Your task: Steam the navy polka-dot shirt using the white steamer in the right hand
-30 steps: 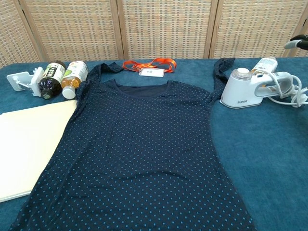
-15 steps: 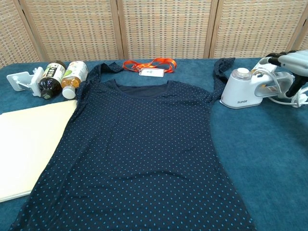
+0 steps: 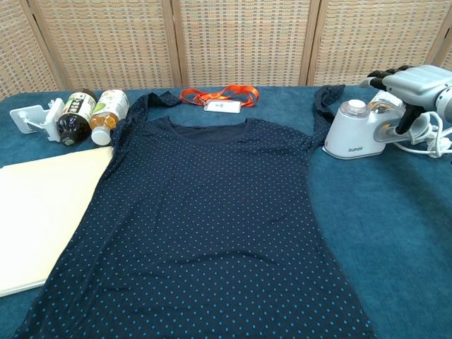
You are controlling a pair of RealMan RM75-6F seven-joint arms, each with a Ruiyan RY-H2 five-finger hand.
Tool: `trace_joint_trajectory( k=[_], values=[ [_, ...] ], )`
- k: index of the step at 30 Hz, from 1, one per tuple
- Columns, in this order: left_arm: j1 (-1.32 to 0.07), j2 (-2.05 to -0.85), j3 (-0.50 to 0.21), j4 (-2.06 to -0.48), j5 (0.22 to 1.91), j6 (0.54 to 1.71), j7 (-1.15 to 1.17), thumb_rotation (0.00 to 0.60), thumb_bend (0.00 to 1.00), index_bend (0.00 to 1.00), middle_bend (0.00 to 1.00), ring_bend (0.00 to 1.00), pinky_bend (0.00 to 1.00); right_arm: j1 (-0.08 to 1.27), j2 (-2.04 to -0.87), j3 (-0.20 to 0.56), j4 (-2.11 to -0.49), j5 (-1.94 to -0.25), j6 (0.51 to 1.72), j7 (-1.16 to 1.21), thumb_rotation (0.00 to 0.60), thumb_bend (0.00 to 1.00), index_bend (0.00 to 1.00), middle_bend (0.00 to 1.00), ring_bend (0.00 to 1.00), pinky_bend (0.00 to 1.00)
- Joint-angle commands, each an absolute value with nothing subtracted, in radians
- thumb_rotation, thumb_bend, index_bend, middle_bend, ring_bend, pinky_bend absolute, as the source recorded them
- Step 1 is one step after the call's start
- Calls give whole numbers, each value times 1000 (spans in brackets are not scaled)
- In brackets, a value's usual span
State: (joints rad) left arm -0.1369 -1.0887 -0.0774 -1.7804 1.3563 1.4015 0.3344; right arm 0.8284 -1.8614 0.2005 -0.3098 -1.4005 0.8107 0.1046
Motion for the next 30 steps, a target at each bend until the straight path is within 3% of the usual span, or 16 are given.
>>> trace_joint_trajectory(
  k=[1, 6, 10, 15, 17, 22, 30],
  values=[
    [-138, -1088, -77, -1778, 1355, 1402, 332, 600, 0, 0, 0, 0, 0, 849, -1879, 196, -284, -1402, 796, 110, 600, 401, 0, 0, 0, 0],
    [-140, -1089, -76, -1775, 1356, 1403, 327, 600, 0, 0, 0, 0, 0, 886, -1901, 203, -248, -1392, 753, 107, 600, 402, 12, 2, 0, 0],
    [-140, -1088, -76, -1771, 1355, 1404, 321, 600, 0, 0, 0, 0, 0, 909, -1914, 207, -227, -1383, 721, 97, 600, 408, 110, 86, 23, 0],
    [-142, -1088, -77, -1768, 1350, 1401, 314, 600, 0, 0, 0, 0, 0, 923, -1922, 197, -218, -1390, 717, 105, 600, 478, 256, 212, 164, 0],
    [-143, -1089, -77, -1765, 1352, 1403, 311, 600, 0, 0, 0, 0, 0, 927, -1925, 190, -216, -1396, 714, 111, 600, 569, 340, 278, 255, 15],
    [-143, -1090, -76, -1760, 1354, 1406, 305, 600, 0, 0, 0, 0, 0, 937, -1918, 162, -220, -1418, 671, 134, 600, 779, 452, 407, 423, 137],
    [-144, -1093, -73, -1755, 1356, 1407, 300, 600, 0, 0, 0, 0, 0, 926, -1903, 138, -210, -1430, 626, 164, 600, 921, 566, 527, 553, 441]
  ],
)
